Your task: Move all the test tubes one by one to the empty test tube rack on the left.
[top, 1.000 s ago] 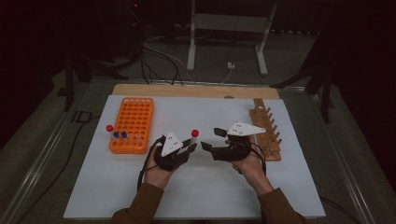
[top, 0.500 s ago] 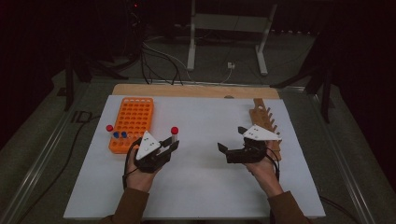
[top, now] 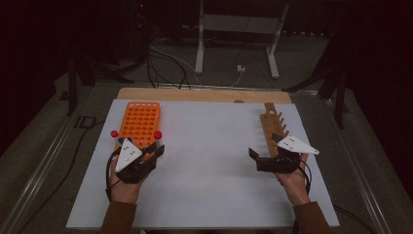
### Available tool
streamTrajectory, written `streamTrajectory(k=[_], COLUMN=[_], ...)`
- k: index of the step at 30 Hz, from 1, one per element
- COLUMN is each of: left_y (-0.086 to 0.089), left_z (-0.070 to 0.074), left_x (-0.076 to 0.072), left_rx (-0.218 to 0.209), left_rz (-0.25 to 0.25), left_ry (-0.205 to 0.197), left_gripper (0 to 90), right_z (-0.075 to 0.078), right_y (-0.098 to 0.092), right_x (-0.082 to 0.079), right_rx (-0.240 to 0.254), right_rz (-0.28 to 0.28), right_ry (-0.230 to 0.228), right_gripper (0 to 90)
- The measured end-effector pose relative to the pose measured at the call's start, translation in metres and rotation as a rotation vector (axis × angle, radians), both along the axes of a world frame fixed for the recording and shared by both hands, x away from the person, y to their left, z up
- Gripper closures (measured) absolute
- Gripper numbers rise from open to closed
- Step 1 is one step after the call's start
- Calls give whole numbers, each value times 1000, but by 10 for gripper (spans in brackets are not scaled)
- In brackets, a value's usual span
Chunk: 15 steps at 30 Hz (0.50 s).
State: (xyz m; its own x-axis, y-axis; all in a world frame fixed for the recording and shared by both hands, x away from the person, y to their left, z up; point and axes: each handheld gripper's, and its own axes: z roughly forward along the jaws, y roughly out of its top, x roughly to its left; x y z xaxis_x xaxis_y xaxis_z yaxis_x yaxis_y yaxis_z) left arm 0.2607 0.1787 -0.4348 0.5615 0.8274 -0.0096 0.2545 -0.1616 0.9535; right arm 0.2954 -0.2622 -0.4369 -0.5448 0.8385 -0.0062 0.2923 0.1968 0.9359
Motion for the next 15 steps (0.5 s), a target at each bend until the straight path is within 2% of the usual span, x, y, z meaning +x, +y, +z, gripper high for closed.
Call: streamTrajectory(k=[5, 15], left_y=[18, 64], left_z=[3, 5], left_x=[-5, -13], left_rx=[-8, -24], left_rz=[42, 183], left_ry=[-15, -39], left_gripper=[744, 744], right_z=[-8, -10], right_y=[-15, -26], right_x=[-7, -7], right_rx=[23, 43], right_rz=[-29, -63], right_ry=[-8, -7], right_gripper=[3, 3])
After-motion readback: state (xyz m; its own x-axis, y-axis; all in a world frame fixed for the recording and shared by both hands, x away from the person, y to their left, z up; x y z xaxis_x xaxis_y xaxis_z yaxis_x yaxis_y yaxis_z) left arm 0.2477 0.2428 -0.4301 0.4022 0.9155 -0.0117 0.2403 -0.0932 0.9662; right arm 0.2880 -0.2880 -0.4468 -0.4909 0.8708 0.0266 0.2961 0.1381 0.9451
